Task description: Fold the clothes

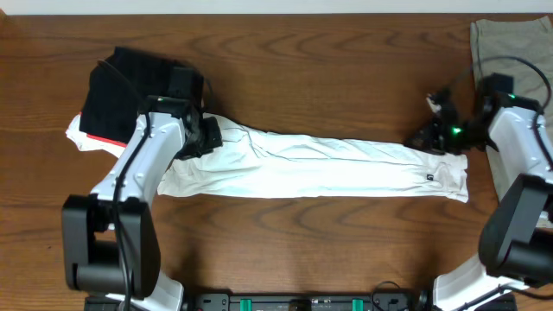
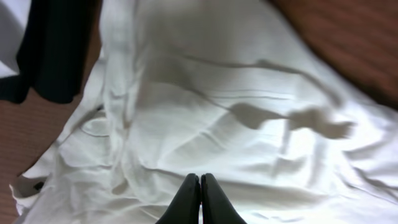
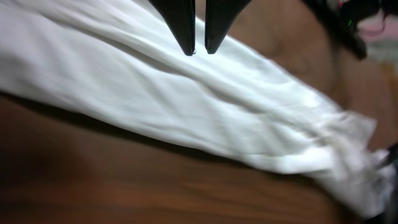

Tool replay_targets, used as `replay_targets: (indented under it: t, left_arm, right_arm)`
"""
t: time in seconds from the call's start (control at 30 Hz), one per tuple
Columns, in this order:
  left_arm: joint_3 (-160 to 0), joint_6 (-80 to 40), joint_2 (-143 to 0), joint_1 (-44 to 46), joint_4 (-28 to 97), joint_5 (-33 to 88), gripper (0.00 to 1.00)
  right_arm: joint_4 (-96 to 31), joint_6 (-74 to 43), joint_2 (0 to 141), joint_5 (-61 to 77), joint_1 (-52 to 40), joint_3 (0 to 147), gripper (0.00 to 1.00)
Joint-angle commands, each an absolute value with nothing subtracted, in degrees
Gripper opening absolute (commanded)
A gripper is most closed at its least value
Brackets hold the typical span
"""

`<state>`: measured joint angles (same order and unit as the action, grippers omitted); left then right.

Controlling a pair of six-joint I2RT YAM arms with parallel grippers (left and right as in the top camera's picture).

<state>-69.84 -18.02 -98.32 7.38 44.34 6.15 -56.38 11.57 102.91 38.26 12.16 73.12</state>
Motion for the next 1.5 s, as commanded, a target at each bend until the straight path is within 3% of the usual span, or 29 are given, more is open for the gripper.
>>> replay_targets:
  t: [0.0, 0.3, 0.6, 1.2, 1.47]
  left_arm:
    - [-69.76, -18.31, -98.61, 8.25, 44.49, 7.07, 0.06]
    - [-68.03, -18.31, -102.56, 8.45, 44.53, 7.05, 0.06]
    - [-68.03, -18.28, -103.59, 8.45, 44.58, 6.81, 0.07]
    - [-67.70, -18.26, -103.68, 8.45, 45.52, 2.72, 0.10]
    - [-67.70, -18.31, -103.68, 8.45, 46.02, 1.91, 0.09]
  right_arm:
    - [-55.13, 13.72, 102.67, 43.97, 5.34, 73.49, 0.06]
    - [-42.85, 5.54, 106.30, 42.50, -11.88, 72.20, 0.04]
    - [-44.01, 0.64, 111.46, 24.82, -21.17, 72.20, 0.06]
    - [-55.57, -6.83, 111.92, -1.23, -11.79, 72.20, 0.09]
    - [-56.42, -4.84, 110.00, 8.40, -7.40, 73.54, 0.04]
